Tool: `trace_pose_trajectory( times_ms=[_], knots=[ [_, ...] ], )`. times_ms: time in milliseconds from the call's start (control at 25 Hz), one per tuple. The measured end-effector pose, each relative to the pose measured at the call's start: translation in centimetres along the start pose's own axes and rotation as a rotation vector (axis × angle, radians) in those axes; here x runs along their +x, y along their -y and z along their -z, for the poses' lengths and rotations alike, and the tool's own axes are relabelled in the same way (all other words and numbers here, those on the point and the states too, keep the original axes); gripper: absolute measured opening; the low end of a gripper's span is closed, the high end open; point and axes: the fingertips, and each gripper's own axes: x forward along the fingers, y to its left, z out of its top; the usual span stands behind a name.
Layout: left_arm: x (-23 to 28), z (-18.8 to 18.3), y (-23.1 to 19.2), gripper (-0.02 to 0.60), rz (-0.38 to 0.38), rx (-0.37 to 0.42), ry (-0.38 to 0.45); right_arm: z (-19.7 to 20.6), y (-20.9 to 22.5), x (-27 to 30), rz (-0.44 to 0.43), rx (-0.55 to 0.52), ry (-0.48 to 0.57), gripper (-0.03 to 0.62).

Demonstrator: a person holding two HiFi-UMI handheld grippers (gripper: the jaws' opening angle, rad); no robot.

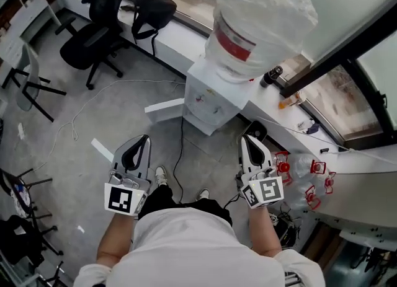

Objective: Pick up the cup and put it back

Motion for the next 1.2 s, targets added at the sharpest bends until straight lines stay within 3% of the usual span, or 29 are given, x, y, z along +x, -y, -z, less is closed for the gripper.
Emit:
trace_pose_trajectory(
  times_ms=[160,360,520,720,1000,1200],
  knots=[
    [2.7,3.1,-3.1,0.023,0.07,-0.036,-0.055,1.6,-0.7,4.0,0.048,-0.018,-0.021,0.02],
    [6.8,6.4,-4.6,0.023,0.139,0.0,-0.077,5.5,-0.2,6.6,0.088,-0.038,-0.067,0.02],
    [10.0,10.9,-3.3,0.023,0.156,0.049,-0.036,9.7,0.0,7.5,0.055,-0.09,-0.066,0.02],
    [11.2,20.7,-0.1,0.023,0.138,0.058,-0.044,20.7,0.3,9.2,-0.06,-0.081,-0.128,0.02],
    [14.2,32.6,0.9,0.023,0.167,0.055,-0.034,35.7,0.0,14.0,-0.141,-0.1,-0.172,0.02],
    [16.4,42.2,1.7,0.023,0.235,0.131,-0.015,46.9,1.5,16.6,-0.118,-0.105,-0.173,0.02]
  ],
)
